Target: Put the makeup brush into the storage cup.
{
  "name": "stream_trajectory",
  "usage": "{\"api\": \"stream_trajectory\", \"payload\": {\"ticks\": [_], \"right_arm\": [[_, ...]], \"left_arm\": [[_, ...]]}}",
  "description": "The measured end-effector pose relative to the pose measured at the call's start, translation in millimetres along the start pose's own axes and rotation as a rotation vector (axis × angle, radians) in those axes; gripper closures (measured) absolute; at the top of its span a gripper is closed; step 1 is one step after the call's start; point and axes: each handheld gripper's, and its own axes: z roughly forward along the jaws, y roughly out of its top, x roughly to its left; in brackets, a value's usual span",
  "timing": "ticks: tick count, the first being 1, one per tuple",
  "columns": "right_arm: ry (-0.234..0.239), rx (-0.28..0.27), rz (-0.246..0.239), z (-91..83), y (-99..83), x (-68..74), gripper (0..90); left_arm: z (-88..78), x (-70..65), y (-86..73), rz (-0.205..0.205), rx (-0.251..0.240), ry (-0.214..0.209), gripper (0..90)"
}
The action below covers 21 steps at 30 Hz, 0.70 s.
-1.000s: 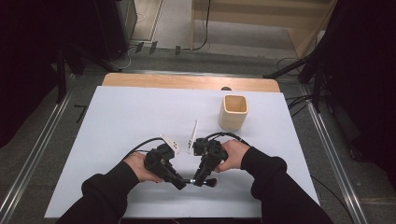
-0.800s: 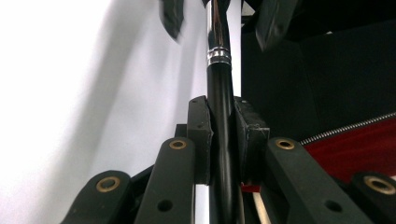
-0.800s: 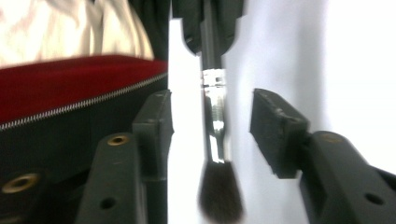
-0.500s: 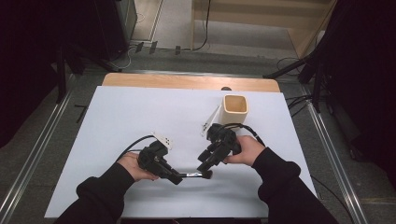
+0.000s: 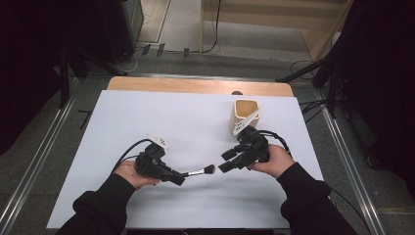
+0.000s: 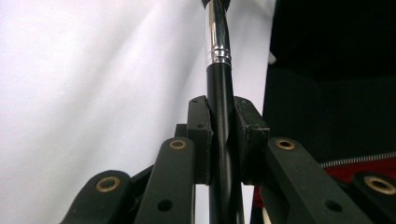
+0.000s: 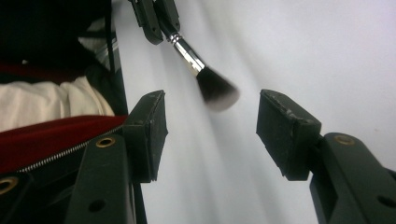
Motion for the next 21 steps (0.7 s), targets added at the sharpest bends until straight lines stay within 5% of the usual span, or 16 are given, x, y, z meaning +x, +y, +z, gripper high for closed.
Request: {"api": "stream_trajectory", "payload": {"ticks": [8,13,21], "right_arm": [[-0.050,-0.071,0.050,3.0,-16.7,9.1,39.5],[-0.115,-0.163,0.051,3.6,-30.4,16.5,36.3],[-0.122,-0.242,0.125,13.3,-45.0,23.1,33.2]], "left_arm": [[-2.5,-2.1,-1.3,-0.032,-0.084,0.037,79.1],[-2.9,-2.4,-1.7,-0.056,-0.131,0.053,79.2],[0.4,-11.3,0.7,-0.059,-0.192,0.076,79.2]]}}
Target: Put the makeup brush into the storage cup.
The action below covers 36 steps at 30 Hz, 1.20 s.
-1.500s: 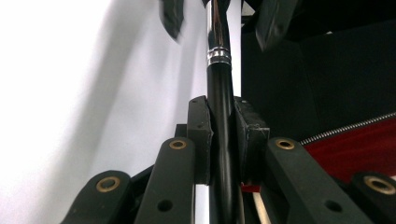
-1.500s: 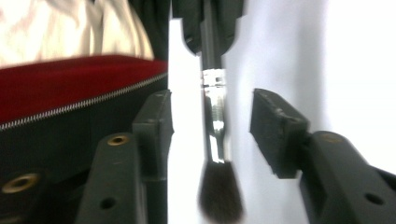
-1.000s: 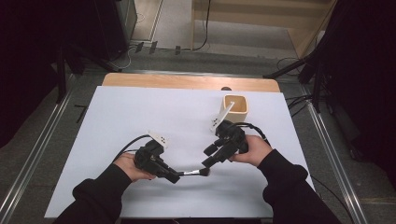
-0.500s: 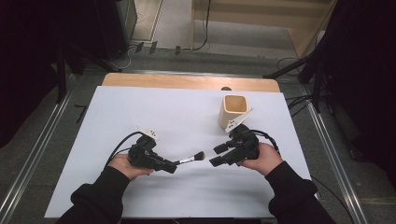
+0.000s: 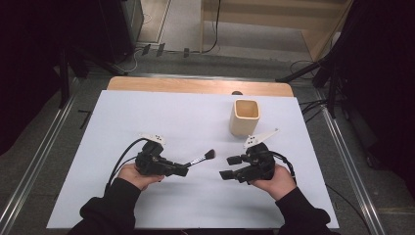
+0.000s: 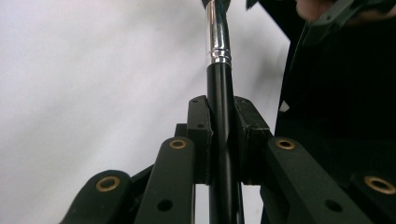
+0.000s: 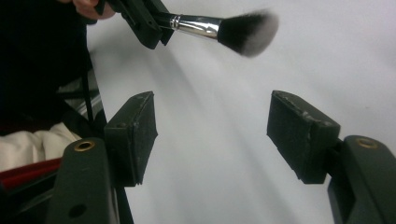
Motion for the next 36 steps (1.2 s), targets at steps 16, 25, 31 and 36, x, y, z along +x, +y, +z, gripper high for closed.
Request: {"api": "stream_trajectory", "payload": {"ticks": [16,25,31,36], "right_arm": [[-0.064,-0.129,0.131,2.5,-19.2,15.4,25.6],[-0.169,-0.237,0.275,3.7,-20.9,31.5,25.6],[-0.238,-0.304,0.336,9.6,-19.5,44.1,27.4],[-0.259,-0.348,0.352,13.4,-19.3,49.4,28.8]], "left_arm": [[2.3,-15.3,-6.5,-0.021,-0.135,0.000,79.2],[8.2,-16.2,-9.4,-0.023,-0.166,0.021,79.2],[8.6,-13.8,-11.3,-0.035,-0.186,0.020,79.3],[9.9,-13.5,-13.7,-0.055,-0.215,0.016,79.2]]}}
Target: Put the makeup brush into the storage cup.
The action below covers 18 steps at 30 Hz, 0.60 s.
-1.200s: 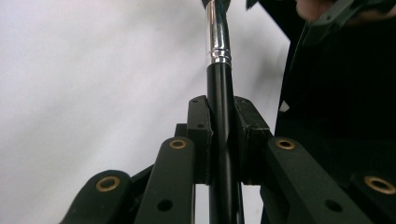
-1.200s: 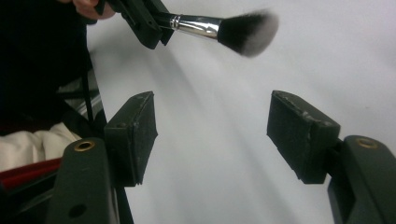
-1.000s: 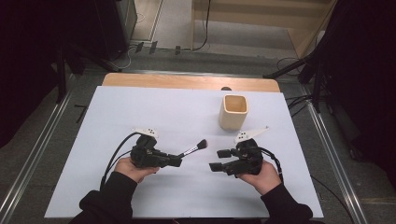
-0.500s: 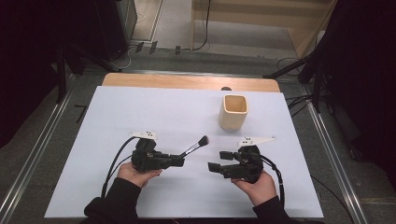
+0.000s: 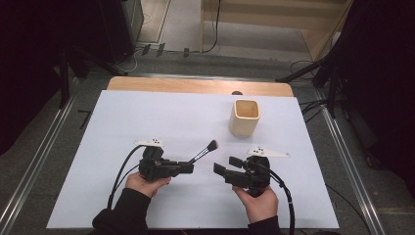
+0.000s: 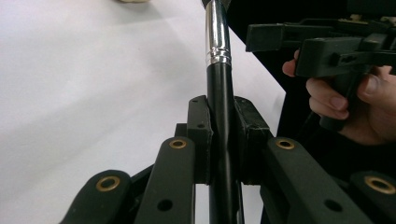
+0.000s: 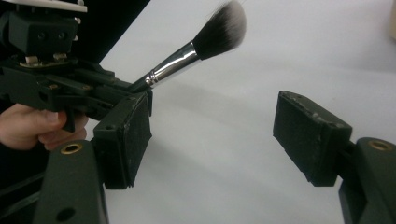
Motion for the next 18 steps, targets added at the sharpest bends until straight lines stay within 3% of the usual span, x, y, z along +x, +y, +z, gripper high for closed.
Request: {"api": "stream_trajectory", "payload": {"ticks": [4,13,18], "right_arm": [[0.035,-0.043,0.022,3.7,-4.3,-2.4,30.0],[0.038,-0.081,0.065,9.8,-9.9,1.7,30.9],[0.040,-0.098,0.137,14.5,-11.5,4.9,32.2]], "left_arm": [[2.8,-3.1,-3.9,-0.018,-0.017,-0.032,79.2],[11.6,-10.1,-8.3,0.020,-0.043,-0.009,79.2],[12.1,-12.0,-9.9,0.033,-0.066,0.004,79.2]]}}
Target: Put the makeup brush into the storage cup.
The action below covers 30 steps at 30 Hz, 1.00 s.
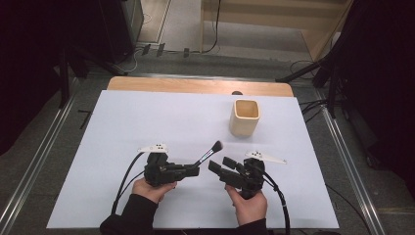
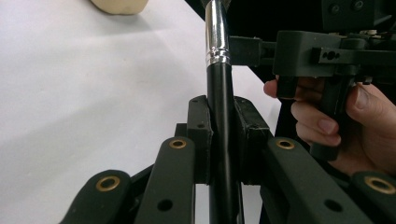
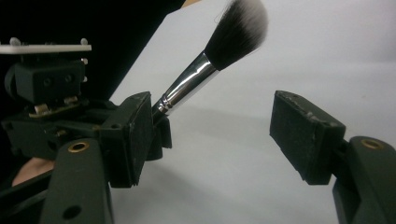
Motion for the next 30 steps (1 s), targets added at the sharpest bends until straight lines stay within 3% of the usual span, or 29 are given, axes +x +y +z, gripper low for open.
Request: {"api": "stream_trajectory", "payload": {"ticks": [9,14,18,25,30], "right_arm": [[-0.038,-0.087,0.048,9.4,-6.7,10.4,33.7],[-0.102,-0.136,0.068,11.1,-10.0,17.2,34.6],[-0.124,-0.162,0.084,13.6,-11.8,21.1,35.2],[-0.104,-0.175,0.141,17.5,-10.5,22.7,39.0],[-0.096,-0.172,0.156,19.3,-8.0,20.8,41.2]], "left_arm": [[-1.0,1.9,-1.2,-0.001,-0.039,0.014,79.2],[-0.1,2.0,-2.7,0.003,-0.050,0.021,79.2],[1.7,2.4,-3.7,-0.011,-0.046,-0.007,79.2],[3.8,1.6,-4.6,-0.003,-0.046,-0.005,79.2],[5.2,-0.1,-4.9,0.004,-0.051,-0.007,79.2]]}}
